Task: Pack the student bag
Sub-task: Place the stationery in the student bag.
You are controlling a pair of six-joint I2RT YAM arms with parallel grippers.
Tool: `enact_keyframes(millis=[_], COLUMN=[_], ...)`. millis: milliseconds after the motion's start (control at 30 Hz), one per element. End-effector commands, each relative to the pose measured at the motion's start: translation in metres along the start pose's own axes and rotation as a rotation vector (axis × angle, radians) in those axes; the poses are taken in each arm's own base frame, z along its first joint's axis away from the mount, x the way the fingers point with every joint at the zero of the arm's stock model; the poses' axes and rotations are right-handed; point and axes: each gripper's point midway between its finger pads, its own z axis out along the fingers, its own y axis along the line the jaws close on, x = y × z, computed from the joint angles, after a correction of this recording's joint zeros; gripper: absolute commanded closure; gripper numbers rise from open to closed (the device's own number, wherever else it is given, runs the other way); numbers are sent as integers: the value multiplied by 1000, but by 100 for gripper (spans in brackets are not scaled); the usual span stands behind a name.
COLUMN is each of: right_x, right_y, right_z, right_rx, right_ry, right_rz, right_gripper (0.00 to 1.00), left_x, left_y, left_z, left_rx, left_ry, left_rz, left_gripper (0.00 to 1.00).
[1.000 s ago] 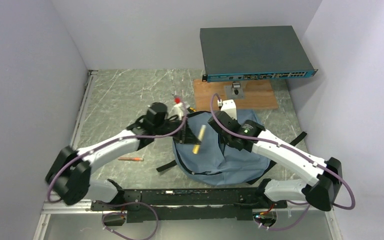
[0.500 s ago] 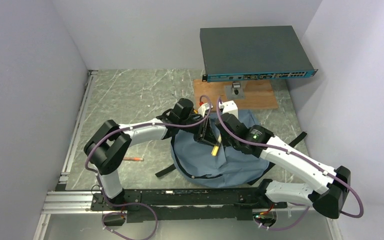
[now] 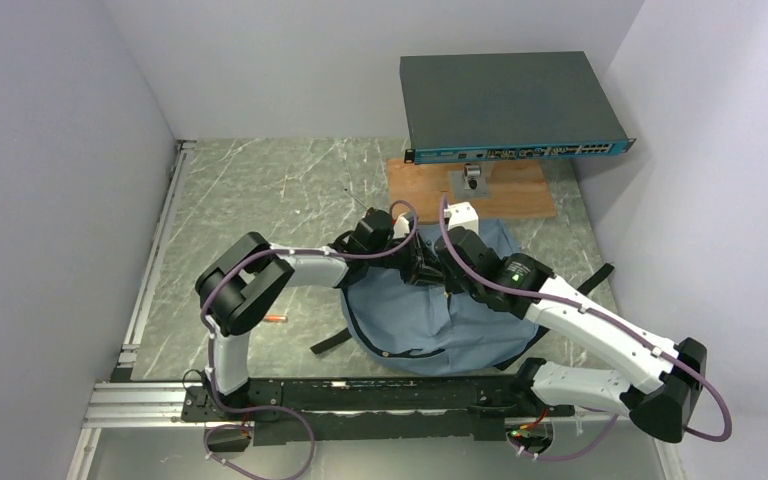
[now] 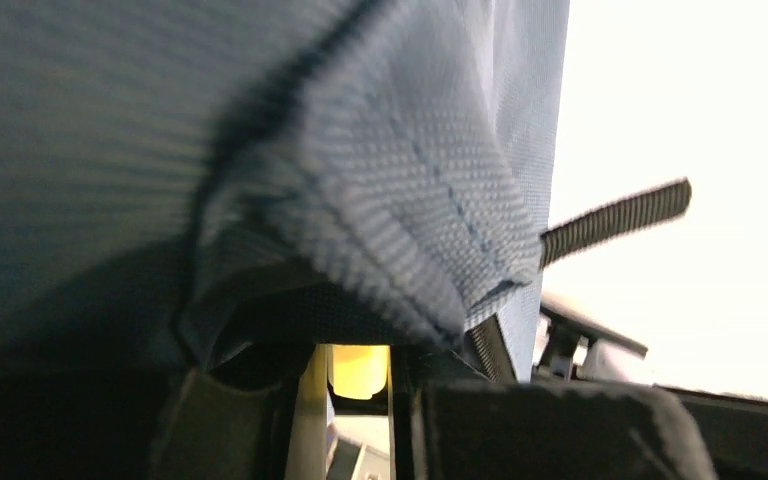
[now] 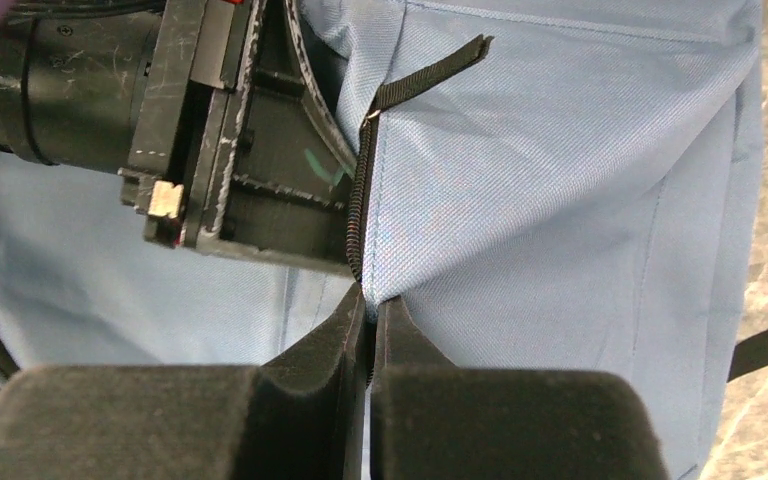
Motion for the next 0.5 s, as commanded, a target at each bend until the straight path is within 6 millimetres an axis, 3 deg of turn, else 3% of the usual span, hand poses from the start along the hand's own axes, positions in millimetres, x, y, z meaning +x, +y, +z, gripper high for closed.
enact_keyframes(millis=[0, 67, 167, 300, 367, 467], right_x=[-35, -33, -31, -32, -32, -33], right_y=[35, 36, 32, 16, 9, -1], right_z=[-22, -23, -20, -16, -15, -12], right_rx=[-190, -196, -169, -92, -73, -54], right_ry=[-116, -109, -103, -105, -104, -103], right_rz=[151, 170, 180, 184, 191, 191], right_gripper=[100, 100, 100, 100, 100, 100], left_x=[-48, -57, -54, -32, -22, -10], left_y=[-14, -6, -2, -6, -13, -27], left_z=[-8, -12, -8, -4, -8, -18], left_rx=[-105, -155, -160, -120, -96, -87], left_ry=[-324, -398, -388, -312, -280, -255], left_rz=[29, 36, 40, 108, 171, 284], left_gripper=[100, 95, 68, 46, 25, 18])
